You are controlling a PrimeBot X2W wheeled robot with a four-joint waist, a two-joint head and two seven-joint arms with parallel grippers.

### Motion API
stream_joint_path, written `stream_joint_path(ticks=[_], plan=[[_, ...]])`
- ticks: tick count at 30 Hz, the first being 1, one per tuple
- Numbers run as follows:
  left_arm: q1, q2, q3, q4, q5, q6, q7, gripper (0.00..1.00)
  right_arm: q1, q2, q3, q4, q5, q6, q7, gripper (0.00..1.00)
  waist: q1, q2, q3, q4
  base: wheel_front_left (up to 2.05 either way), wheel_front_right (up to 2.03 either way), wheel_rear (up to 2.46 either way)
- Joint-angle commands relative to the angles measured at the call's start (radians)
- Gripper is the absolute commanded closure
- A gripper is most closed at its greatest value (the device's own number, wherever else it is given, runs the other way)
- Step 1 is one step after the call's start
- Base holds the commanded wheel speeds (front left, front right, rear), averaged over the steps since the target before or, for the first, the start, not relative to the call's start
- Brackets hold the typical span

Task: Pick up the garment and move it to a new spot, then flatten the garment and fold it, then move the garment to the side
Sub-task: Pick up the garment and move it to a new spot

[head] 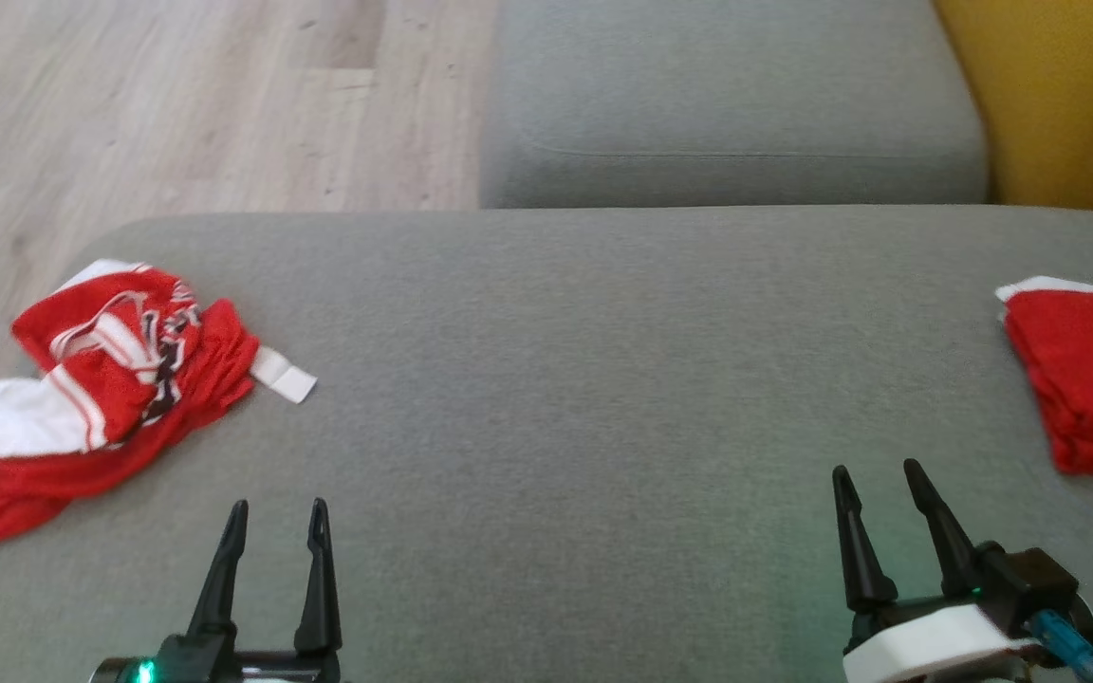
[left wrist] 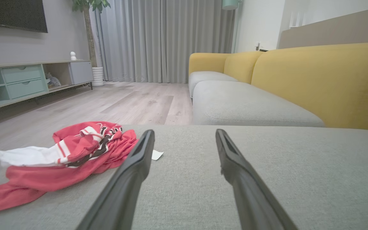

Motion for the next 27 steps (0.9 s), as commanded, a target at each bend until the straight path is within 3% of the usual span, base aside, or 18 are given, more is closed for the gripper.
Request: stream_joint_path(ticks=[1, 16, 27], plan=[[-0.044, -0.002, 0.035, -0.03, 0.008, 0.006, -0.002, 0.0, -0.029, -0.004, 0.023, -0.034, 0.008, -0.001, -0.011, 0.0, 0.0, -0.0001, 0.007, 0.027, 0.0, 0.0, 0.0], [-0.049, -0.002, 0.062, -0.044, 0.02, -0.004, -0.002, 0.0, -0.062, -0.004, 0.072, -0.035, 0.014, -0.001, -0.011, 0.0, 0.0, -0.0001, 0.048, 0.286, 0.0, 0.0, 0.0], [-0.054, -0.002, 0.087, -0.07, 0.021, 0.005, -0.002, 0.0, -0.056, -0.004, 0.071, -0.029, 0.011, -0.001, -0.011, 0.0, 0.0, -0.0001, 0.058, 0.38, 0.0, 0.0, 0.0]])
